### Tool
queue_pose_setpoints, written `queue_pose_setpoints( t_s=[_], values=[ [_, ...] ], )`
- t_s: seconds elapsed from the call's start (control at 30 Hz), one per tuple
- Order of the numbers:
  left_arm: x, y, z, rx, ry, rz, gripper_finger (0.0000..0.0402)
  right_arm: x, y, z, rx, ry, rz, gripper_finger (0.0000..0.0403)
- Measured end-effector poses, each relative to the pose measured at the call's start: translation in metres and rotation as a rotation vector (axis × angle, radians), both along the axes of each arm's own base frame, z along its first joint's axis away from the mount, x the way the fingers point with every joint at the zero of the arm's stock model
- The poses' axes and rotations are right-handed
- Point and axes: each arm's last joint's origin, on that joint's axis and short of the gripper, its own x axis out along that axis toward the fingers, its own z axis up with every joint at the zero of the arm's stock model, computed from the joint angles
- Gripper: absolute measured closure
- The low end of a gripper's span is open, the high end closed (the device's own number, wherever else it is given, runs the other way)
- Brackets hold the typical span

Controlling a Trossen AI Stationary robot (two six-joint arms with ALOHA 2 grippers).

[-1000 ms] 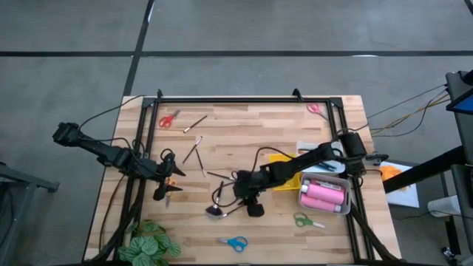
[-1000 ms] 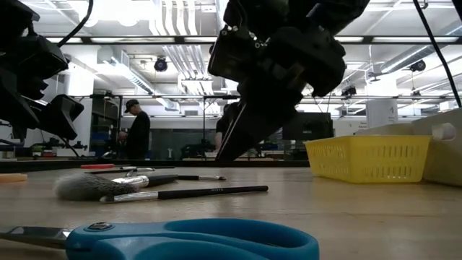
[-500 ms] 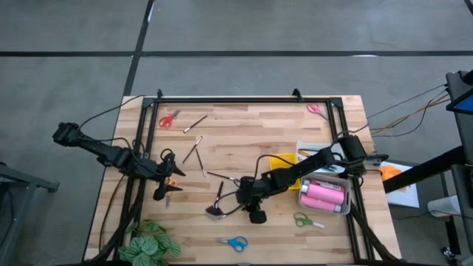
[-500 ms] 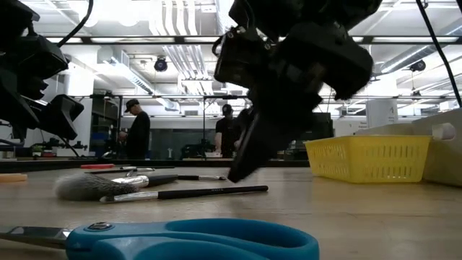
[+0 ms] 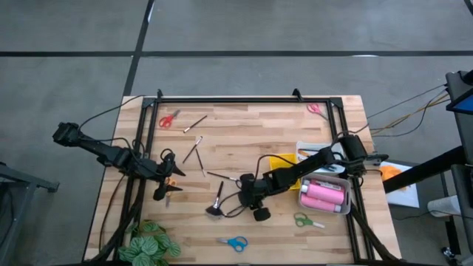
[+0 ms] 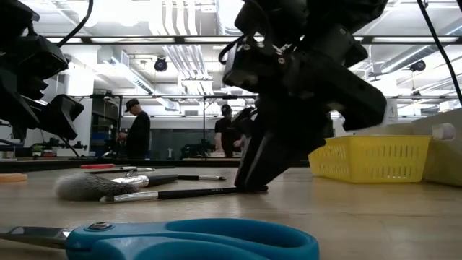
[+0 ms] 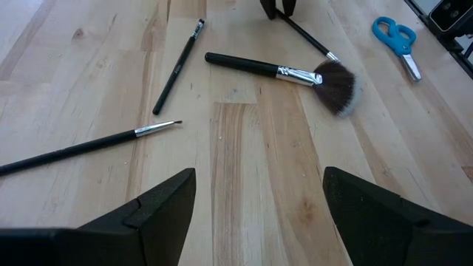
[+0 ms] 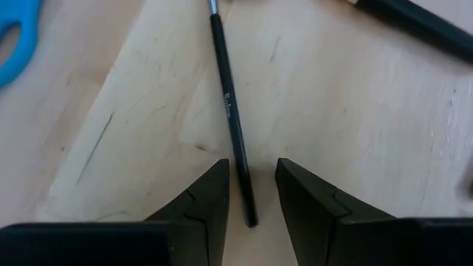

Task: Pick & Place Paint Supplies
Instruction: Put the black paint brush into the white bin

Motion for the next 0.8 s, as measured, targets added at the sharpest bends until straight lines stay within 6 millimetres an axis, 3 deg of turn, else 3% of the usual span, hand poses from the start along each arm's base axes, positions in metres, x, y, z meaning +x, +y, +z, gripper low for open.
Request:
queue_pose_setpoints(
  t_s=[0.33, 0.63, 0.8],
  values=[
    [0.0, 0.0, 0.0, 0.0, 0.0, 0.0, 0.0101, -0.0019, 0.0003, -0.0016, 0.019, 0.01, 0.05, 0.0297],
    [0.0, 0.0, 0.0, 0.0, 0.0, -0.001, 0.0101, -0.0024, -0.0006, -0.0023, 0.027, 0.024, 0.013, 0.0386],
    [0.0, 0.0, 0.0, 0.0, 0.0, 0.0, 0.0101, -0.0025, -0.0006, -0.0023, 0.025, 0.024, 0.01, 0.0389]
  ],
)
